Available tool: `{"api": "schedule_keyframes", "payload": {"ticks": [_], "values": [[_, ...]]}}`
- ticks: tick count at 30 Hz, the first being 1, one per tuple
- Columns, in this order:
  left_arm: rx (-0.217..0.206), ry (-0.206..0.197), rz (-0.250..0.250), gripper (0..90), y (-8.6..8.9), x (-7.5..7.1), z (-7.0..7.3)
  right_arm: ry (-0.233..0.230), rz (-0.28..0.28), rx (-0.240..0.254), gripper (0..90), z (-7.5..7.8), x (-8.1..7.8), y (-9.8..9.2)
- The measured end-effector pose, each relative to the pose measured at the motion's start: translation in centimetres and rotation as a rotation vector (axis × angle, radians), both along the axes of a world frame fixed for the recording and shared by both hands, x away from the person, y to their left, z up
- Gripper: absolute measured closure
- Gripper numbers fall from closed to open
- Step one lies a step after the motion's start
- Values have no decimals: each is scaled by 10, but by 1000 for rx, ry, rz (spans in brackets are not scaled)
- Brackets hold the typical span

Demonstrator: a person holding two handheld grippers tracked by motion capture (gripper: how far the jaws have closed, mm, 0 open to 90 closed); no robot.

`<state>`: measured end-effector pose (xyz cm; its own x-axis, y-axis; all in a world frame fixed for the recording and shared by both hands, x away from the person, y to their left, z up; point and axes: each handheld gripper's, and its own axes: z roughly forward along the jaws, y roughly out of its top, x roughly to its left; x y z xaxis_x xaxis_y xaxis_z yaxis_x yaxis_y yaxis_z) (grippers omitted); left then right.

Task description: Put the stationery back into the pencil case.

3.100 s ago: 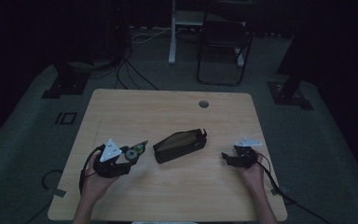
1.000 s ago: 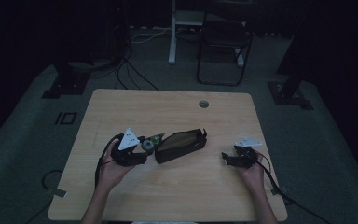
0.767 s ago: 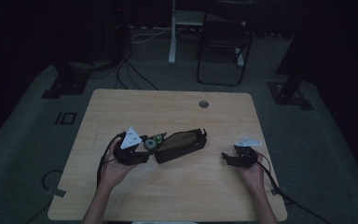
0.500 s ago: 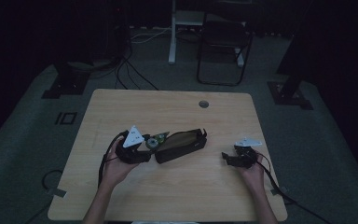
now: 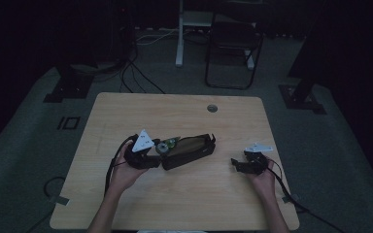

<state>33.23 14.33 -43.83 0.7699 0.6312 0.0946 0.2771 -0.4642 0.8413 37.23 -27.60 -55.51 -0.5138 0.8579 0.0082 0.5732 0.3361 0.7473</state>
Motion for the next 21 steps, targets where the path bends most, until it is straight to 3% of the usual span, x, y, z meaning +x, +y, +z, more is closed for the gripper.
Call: {"api": "schedule_keyframes", "payload": {"ticks": [21], "values": [[-2,-5,-19,415,-11,7,3,-1,2,-1,277,0,0,0]]}}
